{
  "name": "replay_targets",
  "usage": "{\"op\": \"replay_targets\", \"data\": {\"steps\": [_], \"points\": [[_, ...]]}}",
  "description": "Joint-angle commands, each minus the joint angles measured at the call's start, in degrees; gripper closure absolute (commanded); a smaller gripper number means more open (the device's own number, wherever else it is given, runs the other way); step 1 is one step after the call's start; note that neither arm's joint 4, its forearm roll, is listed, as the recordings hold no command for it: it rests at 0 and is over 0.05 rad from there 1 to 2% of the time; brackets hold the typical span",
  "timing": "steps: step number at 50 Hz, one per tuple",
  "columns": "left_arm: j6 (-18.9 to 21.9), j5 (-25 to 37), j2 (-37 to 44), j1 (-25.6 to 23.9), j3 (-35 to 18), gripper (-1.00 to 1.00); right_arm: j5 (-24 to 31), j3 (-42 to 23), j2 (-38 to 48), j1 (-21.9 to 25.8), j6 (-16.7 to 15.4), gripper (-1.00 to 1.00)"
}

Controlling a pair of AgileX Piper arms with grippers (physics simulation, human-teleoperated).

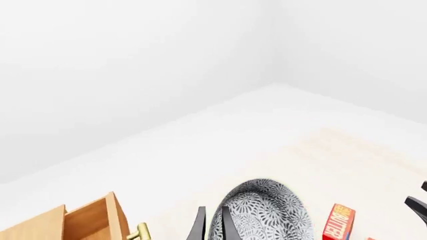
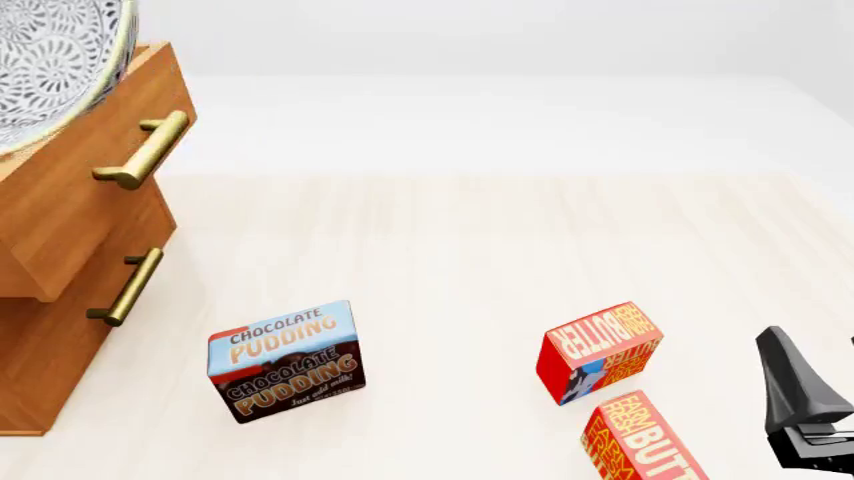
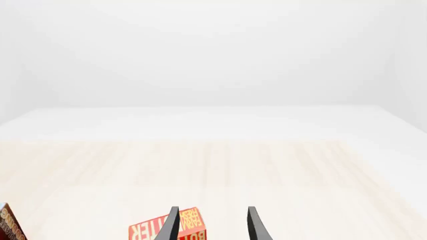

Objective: Put the bowl in the top drawer of the cabinet.

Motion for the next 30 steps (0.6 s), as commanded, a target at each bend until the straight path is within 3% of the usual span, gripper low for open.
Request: {"op": "replay_targets", "data": {"steps": [1, 30], "points": [[0.6, 1.2, -0.8, 2.8, -2.5, 1.00, -0.1, 0.0, 0.0, 0.0, 0.0, -1.00], [0.7, 1.2, -1.1, 4.7, -2.7, 1.00, -0.5, 0.0, -0.1, -0.3, -0.2, -1.00]]}}
